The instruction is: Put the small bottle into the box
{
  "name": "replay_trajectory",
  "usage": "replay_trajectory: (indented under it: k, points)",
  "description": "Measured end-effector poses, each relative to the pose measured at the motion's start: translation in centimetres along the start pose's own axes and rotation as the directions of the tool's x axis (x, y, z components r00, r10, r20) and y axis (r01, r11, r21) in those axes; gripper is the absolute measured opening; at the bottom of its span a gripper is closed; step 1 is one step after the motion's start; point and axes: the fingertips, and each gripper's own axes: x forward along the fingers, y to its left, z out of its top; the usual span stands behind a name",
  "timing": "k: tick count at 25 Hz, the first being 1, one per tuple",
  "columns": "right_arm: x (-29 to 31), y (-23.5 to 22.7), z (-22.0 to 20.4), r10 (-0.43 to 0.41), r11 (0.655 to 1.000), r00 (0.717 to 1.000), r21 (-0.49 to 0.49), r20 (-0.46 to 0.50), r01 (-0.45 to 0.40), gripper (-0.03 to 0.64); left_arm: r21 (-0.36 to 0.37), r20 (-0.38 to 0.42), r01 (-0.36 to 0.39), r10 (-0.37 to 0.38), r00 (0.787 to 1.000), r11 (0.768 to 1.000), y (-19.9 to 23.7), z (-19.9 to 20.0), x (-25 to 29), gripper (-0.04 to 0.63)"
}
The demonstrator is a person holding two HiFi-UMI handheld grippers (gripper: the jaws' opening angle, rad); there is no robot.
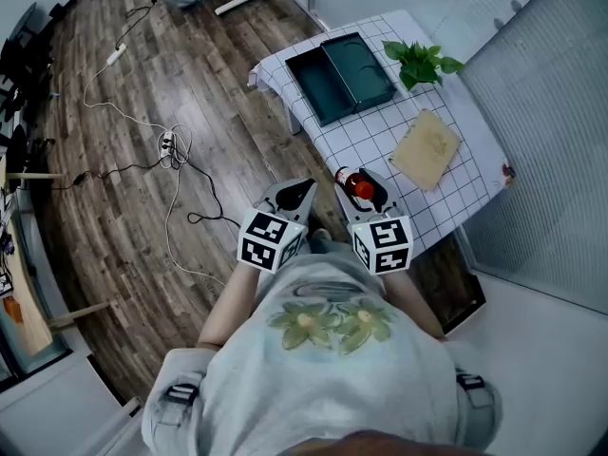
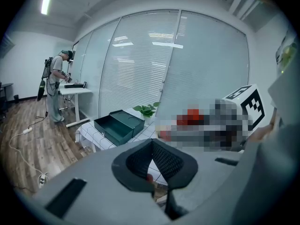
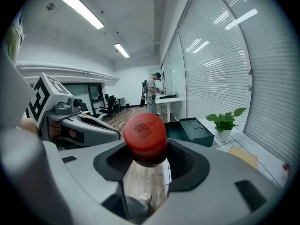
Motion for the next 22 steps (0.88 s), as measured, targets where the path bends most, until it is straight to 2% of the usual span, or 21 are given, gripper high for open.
replay_trajectory:
  k: [8,22]
  points:
    - [2.7,-1.4,1.5,-0.02,0.999,1.0,0.046,0.006,0.02,0.217,0.007,-0.02,0.031,-0.031,0.999,1.0,3.0,1.4,1.6,0.005]
    - [7.7,-4.3,5.3,-0.09,0.994,0.996,0.07,0.013,0.089,0.218,0.012,-0.023,0.077,-0.077,0.997,0.997,8.7,4.6,4.4,0.005]
